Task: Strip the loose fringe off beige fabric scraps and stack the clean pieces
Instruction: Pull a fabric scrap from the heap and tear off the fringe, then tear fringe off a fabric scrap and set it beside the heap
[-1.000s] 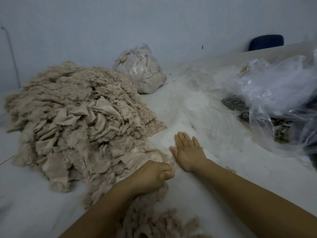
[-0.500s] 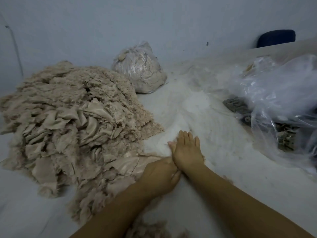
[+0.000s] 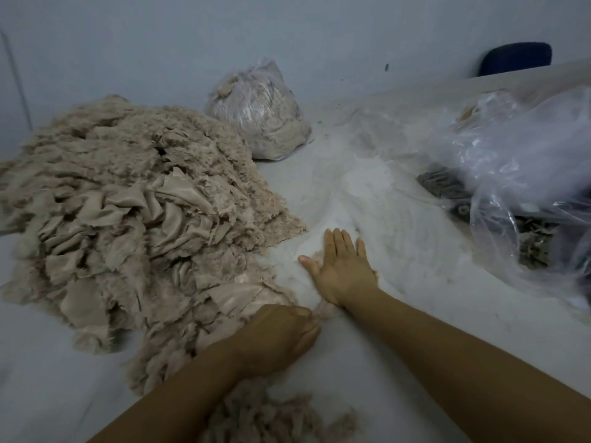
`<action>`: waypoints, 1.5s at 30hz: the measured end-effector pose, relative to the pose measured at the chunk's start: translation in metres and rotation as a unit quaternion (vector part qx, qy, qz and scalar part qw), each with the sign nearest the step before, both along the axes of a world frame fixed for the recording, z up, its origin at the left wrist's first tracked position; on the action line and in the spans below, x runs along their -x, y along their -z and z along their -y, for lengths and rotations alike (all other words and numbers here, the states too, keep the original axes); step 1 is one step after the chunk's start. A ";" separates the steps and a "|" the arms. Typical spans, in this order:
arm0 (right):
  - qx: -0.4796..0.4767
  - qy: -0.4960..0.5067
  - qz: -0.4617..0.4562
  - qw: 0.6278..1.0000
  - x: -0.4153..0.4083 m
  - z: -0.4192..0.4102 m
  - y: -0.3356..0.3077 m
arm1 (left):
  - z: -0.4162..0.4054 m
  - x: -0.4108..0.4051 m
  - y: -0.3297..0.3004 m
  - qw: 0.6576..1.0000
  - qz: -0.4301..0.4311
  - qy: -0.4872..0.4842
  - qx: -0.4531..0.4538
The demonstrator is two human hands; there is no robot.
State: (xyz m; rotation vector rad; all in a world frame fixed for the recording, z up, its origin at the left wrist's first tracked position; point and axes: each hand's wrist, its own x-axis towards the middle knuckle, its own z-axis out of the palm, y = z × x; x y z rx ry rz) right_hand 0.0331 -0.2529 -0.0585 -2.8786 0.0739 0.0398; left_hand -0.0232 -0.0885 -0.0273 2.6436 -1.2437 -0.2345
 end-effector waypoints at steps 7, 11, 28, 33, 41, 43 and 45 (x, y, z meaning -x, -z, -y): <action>0.016 0.012 -0.010 1.000 -0.006 -0.001 -0.001 | -0.042 0.027 -0.001 0.998 -0.003 0.052 0.018; 0.016 0.037 -0.010 0.999 -0.009 -0.002 -0.004 | -0.061 0.018 -0.007 0.992 0.088 -0.062 -0.071; -0.267 -0.073 0.085 0.957 0.124 0.041 -0.028 | 0.025 -0.016 0.004 0.947 -0.065 -0.197 0.246; -0.105 -0.069 0.058 0.990 0.069 0.031 -0.032 | 0.027 -0.011 0.006 0.959 -0.035 -0.186 0.211; -0.035 -0.114 0.025 0.993 0.059 0.044 -0.010 | 0.006 -0.022 -0.008 0.950 -0.023 -0.286 0.119; -0.076 -0.094 0.084 0.989 0.059 0.043 -0.015 | 0.014 -0.022 -0.012 0.956 0.063 -0.235 0.163; -0.075 -0.106 0.112 0.985 0.059 0.038 -0.018 | 0.028 -0.019 -0.012 0.963 0.097 -0.114 0.225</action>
